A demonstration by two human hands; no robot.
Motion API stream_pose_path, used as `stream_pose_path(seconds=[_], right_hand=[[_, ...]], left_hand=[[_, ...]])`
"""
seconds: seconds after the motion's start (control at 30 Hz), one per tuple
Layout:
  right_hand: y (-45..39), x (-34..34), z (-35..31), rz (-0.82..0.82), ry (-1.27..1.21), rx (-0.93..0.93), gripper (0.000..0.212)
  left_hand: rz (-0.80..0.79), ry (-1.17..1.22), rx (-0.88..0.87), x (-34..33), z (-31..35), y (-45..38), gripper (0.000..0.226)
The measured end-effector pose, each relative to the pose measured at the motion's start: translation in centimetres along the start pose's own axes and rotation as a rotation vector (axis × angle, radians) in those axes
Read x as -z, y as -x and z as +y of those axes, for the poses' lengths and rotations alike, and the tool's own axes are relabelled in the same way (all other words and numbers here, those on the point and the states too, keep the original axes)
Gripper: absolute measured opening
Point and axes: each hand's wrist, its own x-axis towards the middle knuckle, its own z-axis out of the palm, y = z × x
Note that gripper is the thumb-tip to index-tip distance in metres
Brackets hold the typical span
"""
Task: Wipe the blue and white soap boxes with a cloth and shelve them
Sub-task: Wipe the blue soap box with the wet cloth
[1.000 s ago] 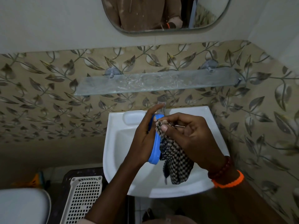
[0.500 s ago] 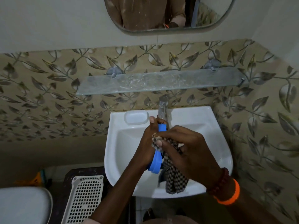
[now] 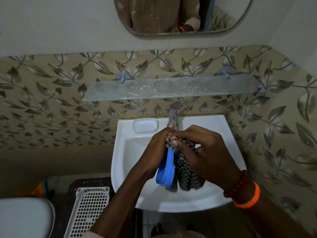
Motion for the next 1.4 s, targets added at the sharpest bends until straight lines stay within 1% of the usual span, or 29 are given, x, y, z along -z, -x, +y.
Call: stream_pose_path(seconds=[0.07, 0.17, 0.2, 0.23, 0.3, 0.37, 0.43, 0.5, 0.6, 0.63, 0.67, 0.7, 0.73, 0.8, 0.83, 0.93, 1.03, 1.1, 1.2, 1.3, 1.33, 1.4], right_hand=[[0.4, -0.3, -0.2, -0.024, -0.006, -0.003, 0.018], [3.1, -0.8, -1.2, -0.239, -0.131, -0.045, 0.02], [3.8, -0.8, -1.4, -0.288, -0.193, -0.063, 0.021], [3.9, -0.7, -1.3, -0.295, -0.226, -0.071, 0.021], [2.8, -0.4, -0.7, -0.218, -0.149, -0.036, 0.02], [1.0, -0.1, 0.0, -0.1, -0.023, 0.0, 0.019], [-0.1, 0.0, 0.3, -0.041, -0.002, -0.018, 0.018], [0.7, -0.3, 0.0, -0.083, -0.013, -0.027, 0.017], [3.8, -0.7, -1.5, -0.27, -0.108, -0.056, 0.018], [4.4, -0.6, -1.8, -0.313, -0.158, -0.077, 0.019], [4.4, -0.5, -1.6, -0.322, -0.187, -0.089, 0.019], [3.8, -0.3, -1.2, -0.297, -0.164, -0.083, 0.019], [2.9, -0.1, -0.5, -0.24, -0.082, -0.055, 0.017], [1.0, 0.4, 0.6, -0.139, 0.089, 0.007, 0.016], [0.6, 0.6, 0.9, -0.125, 0.125, 0.007, 0.017], [1.1, 0.3, 1.0, -0.119, 0.116, -0.01, 0.019], [0.8, 0.6, 0.9, 0.026, 0.055, 0.002, 0.017], [0.0, 0.8, 0.3, 0.06, 0.003, 0.002, 0.016], [0.3, 0.0, -1.0, -0.046, -0.051, 0.014, 0.019], [2.7, -1.0, -2.1, -0.146, -0.151, -0.032, 0.021], [3.6, -1.3, -2.3, -0.182, -0.146, -0.027, 0.021], [5.0, -2.2, -2.5, -0.247, -0.027, 0.014, 0.023]], left_hand=[[0.005, 0.01, 0.01, 0.2, 0.4, 0.0, 0.059], [0.046, -0.02, 0.043, 1.1, 0.6, 0.3, 0.053], [0.056, -0.057, 0.054, 1.4, 0.5, 0.3, 0.054], [0.052, -0.089, 0.058, 1.5, 0.4, 0.3, 0.055], [0.023, -0.141, 0.019, 1.3, 0.1, 0.5, 0.053], [-0.015, -0.118, -0.006, 0.9, -0.2, 0.6, 0.052], [-0.009, -0.107, -0.008, 0.8, -0.2, 0.5, 0.052], [0.028, -0.128, 0.008, 1.1, 0.1, 0.5, 0.052], [0.133, -0.151, 0.053, 1.8, 0.4, 0.8, 0.049], [0.145, -0.178, 0.048, 1.9, 0.4, 0.8, 0.049], [0.146, -0.212, 0.04, 2.0, 0.3, 0.8, 0.049], [0.139, -0.236, 0.034, 2.0, 0.3, 0.8, 0.049], [0.126, -0.239, 0.034, 2.0, 0.4, 0.9, 0.048], [0.117, -0.188, 0.053, 1.7, 0.8, 1.2, 0.044], [0.12, -0.172, 0.052, 1.7, 1.2, 1.3, 0.041], [0.153, -0.207, 0.014, 1.6, 2.4, 1.3, 0.042], [0.175, -0.252, -0.026, 1.5, 2.7, 1.0, 0.046], [0.162, -0.281, -0.06, 1.3, 2.5, 0.7, 0.046], [0.176, -0.239, -0.037, 1.1, 2.4, 0.2, 0.042], [0.23, -0.224, 0.058, 1.5, 2.5, -0.3, 0.042], [0.25, -0.195, 0.101, 1.6, 2.6, -0.4, 0.044], [0.301, -0.094, 0.188, 1.8, 2.7, -0.8, 0.046]])
